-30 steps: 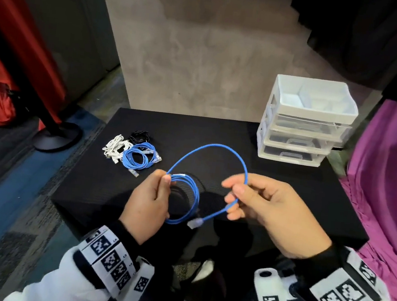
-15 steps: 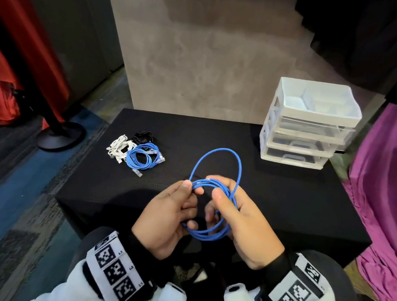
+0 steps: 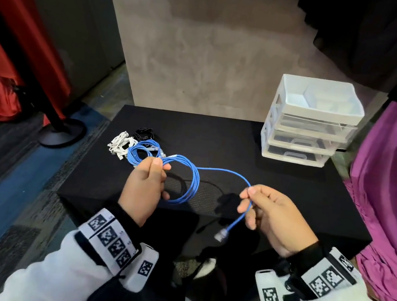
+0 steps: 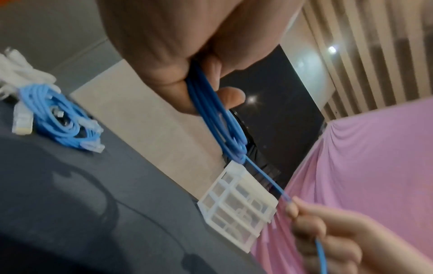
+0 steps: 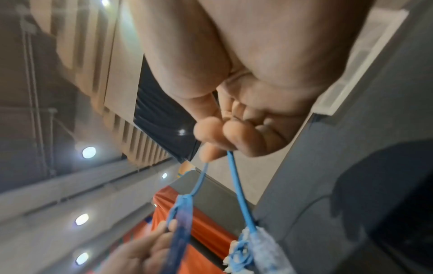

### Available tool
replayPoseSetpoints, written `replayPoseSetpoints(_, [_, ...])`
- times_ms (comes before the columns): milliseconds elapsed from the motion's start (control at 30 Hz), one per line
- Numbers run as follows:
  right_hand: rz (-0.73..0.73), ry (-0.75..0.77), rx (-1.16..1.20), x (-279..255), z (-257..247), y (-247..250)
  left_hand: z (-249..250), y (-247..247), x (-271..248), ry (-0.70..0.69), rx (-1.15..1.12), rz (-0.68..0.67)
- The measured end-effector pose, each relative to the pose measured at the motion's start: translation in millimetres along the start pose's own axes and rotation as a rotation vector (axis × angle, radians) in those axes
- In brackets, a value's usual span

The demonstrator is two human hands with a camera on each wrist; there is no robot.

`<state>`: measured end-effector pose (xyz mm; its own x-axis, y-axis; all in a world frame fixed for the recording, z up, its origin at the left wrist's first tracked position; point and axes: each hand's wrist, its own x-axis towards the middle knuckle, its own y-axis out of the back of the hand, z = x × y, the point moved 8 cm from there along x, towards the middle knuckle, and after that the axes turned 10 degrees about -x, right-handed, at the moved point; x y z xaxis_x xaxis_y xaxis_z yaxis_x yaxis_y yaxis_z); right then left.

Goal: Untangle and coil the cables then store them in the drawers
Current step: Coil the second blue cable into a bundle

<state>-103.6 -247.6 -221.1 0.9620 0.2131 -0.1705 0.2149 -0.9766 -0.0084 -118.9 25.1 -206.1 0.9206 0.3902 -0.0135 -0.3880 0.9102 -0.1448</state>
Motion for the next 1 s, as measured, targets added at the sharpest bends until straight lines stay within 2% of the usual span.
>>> replayPoseSetpoints(133, [-0.017,-0.065,0.433,-3.1,-9.9,-21.4,-3.5,-12.7,-6.8,-0.132,0.130,0.014])
replayPoseSetpoints(267, [0.006,-0.002,0.619,-0.8,-22.5,-32.3,-10.4,-34.5,-26.3,-0.128,0.047,-0.011])
replayPoseSetpoints(333, [0.025,0.037,0.539,1.5,-19.5,-38.6,-12.7,-41.9,-32.8,-0.075,-0.031,0.001])
replayPoseSetpoints(433, [0.176,0.212,-0.023,-3.4,-17.3,-42.1,-17.9,-46.9,-38.9,0.087,-0.219,0.073])
replayPoseSetpoints(500, [0.232,0.299,-0.213,-8.7,-14.6,-48.6,-21.4,-52.6,-44.2,0.211,-0.364,0.097])
replayPoseSetpoints(567, [0.214,0.308,-0.163,-13.9,-13.6,-59.6,-21.8,-58.9,-48.9,0.287,-0.451,0.093])
replayPoseSetpoints(667, [0.121,0.233,0.056,-15.0,-11.8,-73.6,-22.2,-67.2,-56.0,0.381,-0.547,0.067])
replayPoseSetpoints(733, [0.091,0.203,0.088,-15.6,-12.8,-76.5,-21.5,-69.5,-58.5,0.431,-0.590,0.063])
replayPoseSetpoints(833, [0.094,0.207,0.131,-16.9,-12.8,-71.9,-21.7,-66.2,-58.7,0.476,-0.666,0.125])
replayPoseSetpoints(933, [0.042,0.226,0.006,-18.0,-4.8,-73.6,-21.4,-59.9,-51.3,0.503,-0.697,0.193])
replayPoseSetpoints(1000, [-0.073,0.251,-0.165,-22.4,4.4,-80.9,-15.7,-47.1,-40.1,0.469,-0.758,0.269])
